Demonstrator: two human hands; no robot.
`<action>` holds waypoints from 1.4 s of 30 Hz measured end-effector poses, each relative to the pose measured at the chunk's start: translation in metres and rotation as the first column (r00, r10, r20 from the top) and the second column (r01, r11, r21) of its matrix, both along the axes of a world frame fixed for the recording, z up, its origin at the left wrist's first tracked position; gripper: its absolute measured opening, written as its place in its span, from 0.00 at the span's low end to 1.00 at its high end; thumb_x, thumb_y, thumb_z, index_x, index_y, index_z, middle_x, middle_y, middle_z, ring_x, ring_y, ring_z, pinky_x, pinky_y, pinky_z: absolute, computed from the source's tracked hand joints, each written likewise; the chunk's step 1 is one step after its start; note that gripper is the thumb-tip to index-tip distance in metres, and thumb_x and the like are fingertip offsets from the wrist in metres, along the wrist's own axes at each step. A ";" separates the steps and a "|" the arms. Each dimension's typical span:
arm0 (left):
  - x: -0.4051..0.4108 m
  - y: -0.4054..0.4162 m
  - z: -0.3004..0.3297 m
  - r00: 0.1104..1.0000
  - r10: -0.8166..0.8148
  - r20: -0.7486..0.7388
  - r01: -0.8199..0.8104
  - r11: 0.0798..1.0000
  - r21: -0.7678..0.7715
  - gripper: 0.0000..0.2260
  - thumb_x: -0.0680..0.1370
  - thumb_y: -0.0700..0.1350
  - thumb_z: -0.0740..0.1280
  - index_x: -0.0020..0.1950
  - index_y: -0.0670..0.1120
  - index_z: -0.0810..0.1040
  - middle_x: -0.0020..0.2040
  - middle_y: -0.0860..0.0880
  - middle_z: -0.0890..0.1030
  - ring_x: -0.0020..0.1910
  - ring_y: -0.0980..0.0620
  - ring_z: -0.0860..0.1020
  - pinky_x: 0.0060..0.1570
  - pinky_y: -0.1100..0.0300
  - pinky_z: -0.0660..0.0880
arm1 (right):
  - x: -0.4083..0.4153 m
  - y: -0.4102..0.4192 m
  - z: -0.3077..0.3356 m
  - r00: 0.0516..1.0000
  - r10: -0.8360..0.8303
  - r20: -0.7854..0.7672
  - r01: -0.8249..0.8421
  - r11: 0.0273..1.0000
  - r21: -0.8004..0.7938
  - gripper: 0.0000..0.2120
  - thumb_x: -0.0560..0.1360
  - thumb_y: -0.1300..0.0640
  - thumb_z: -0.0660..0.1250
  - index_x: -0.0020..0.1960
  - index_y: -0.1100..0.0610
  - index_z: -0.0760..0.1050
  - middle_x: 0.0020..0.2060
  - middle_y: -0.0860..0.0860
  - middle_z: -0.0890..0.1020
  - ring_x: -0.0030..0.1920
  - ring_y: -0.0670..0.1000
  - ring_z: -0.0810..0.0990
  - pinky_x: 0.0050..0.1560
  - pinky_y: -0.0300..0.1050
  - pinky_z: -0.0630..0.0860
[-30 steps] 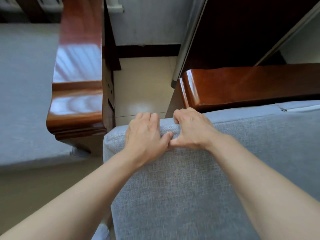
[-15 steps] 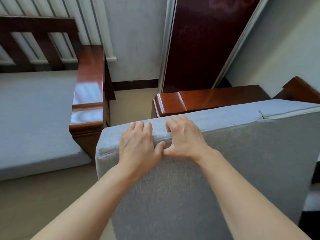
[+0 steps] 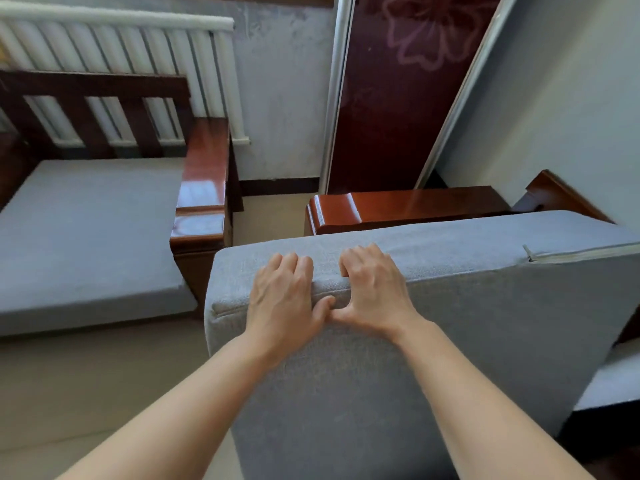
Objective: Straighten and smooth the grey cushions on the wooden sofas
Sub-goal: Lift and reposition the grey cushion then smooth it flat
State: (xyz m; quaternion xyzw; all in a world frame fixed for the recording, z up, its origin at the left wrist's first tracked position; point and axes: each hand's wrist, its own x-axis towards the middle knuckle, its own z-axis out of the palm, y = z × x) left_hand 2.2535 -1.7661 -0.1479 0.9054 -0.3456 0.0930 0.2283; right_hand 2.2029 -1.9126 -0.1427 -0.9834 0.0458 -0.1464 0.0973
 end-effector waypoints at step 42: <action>-0.277 0.095 0.006 0.979 -0.156 0.134 0.138 0.981 0.134 0.23 0.64 0.52 0.76 0.51 0.48 0.69 0.46 0.48 0.70 0.46 0.48 0.67 0.43 0.55 0.66 | -0.290 0.107 -0.003 0.972 -0.216 0.092 0.222 0.974 -0.055 0.46 0.49 0.38 0.80 0.61 0.59 0.75 0.47 0.54 0.75 0.47 0.57 0.73 0.43 0.52 0.74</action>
